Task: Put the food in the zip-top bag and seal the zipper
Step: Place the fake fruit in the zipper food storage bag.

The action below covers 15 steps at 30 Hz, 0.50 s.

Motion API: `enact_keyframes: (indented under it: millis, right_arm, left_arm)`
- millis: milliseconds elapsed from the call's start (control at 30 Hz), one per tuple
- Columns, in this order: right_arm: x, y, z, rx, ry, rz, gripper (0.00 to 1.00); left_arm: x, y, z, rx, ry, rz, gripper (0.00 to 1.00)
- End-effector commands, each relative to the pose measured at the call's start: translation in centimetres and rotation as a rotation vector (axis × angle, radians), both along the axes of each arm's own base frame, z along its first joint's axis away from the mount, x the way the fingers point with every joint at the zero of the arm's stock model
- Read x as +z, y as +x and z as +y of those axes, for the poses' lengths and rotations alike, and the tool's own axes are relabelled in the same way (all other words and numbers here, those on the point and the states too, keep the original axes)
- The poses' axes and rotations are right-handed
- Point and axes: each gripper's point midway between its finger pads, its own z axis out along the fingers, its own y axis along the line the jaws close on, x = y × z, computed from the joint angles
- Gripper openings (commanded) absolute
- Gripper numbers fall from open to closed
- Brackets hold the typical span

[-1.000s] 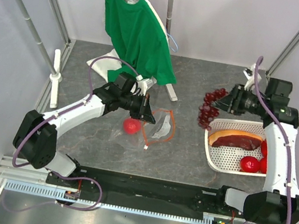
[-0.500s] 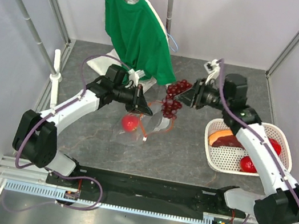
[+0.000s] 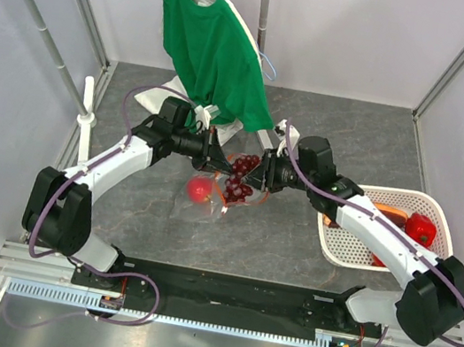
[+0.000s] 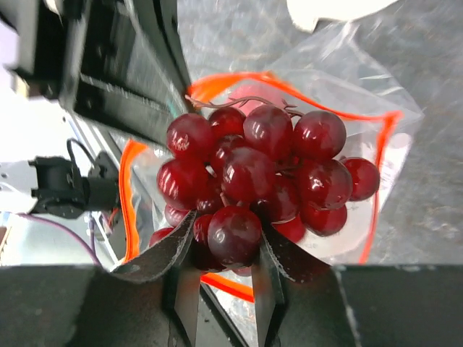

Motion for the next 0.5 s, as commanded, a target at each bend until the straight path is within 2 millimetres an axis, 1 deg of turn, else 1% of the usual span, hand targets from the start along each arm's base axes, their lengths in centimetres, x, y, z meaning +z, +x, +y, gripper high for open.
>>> enact_keyframes:
  millis: [0, 33, 67, 100, 133, 167, 200, 233, 267, 300, 333, 367, 400, 433, 467]
  right_arm:
    - [-1.0, -0.8, 1.0, 0.031, -0.011, 0.0, 0.27]
    - [-1.2, -1.1, 1.2, 0.047, -0.013, 0.007, 0.3]
    - [-1.2, -1.6, 1.7, 0.073, -0.012, 0.004, 0.44]
    - [-1.5, -1.8, 1.9, 0.092, -0.021, 0.011, 0.52]
    - [-1.3, -1.9, 2.1, 0.105, -0.024, 0.005, 0.6]
    - [-0.4, -1.8, 2.3, 0.122, -0.02, -0.026, 0.75]
    - [-0.1, -1.8, 2.2, 0.127, -0.031, -0.033, 0.8]
    - [1.4, -1.4, 2.3, 0.13, -0.027, -0.066, 0.83]
    - [2.1, -1.3, 2.1, 0.13, -0.038, -0.092, 0.87]
    - [2.0, -1.5, 1.7, 0.141, -0.076, -0.091, 0.87]
    - [2.6, -1.5, 1.5, 0.146, -0.085, -0.102, 0.88]
    - [4.3, -1.4, 1.3, 0.145, -0.075, -0.132, 0.88]
    - [4.5, -1.8, 0.9, 0.148, -0.086, -0.129, 0.88]
    - [5.3, -1.9, 0.6, 0.147, -0.081, -0.145, 0.88]
    - [6.3, -2.2, -0.1, 0.138, -0.073, -0.161, 0.88]
  left_arm:
    - [2.6, 0.4, -0.7, -0.028, -0.075, -0.037, 0.02]
    - [2.6, 0.4, -0.7, -0.029, -0.075, -0.032, 0.02]
    - [2.5, 0.4, -0.7, -0.029, -0.075, -0.034, 0.02]
    - [2.6, 0.4, -0.7, -0.03, -0.078, -0.035, 0.02]
    - [2.6, 0.4, -0.6, -0.027, -0.077, -0.035, 0.02]
    - [2.7, 0.4, -0.7, -0.026, -0.077, -0.035, 0.02]
    - [2.8, 0.4, -0.6, -0.026, -0.078, -0.035, 0.02]
    - [2.8, 0.4, -0.6, -0.026, -0.08, -0.036, 0.02]
    - [3.1, 0.2, -0.6, -0.027, -0.083, -0.042, 0.02]
    - [3.2, 0.2, -0.6, -0.028, -0.083, -0.046, 0.02]
    - [3.2, 0.1, -0.5, -0.026, -0.083, -0.047, 0.02]
    - [3.2, 0.1, -0.5, -0.027, -0.083, -0.045, 0.02]
    - [3.2, 0.1, -0.4, -0.024, -0.082, -0.044, 0.02]
    - [3.2, 0.0, -0.5, -0.027, -0.084, -0.045, 0.02]
    - [3.2, 0.1, -0.4, -0.024, -0.083, -0.042, 0.02]
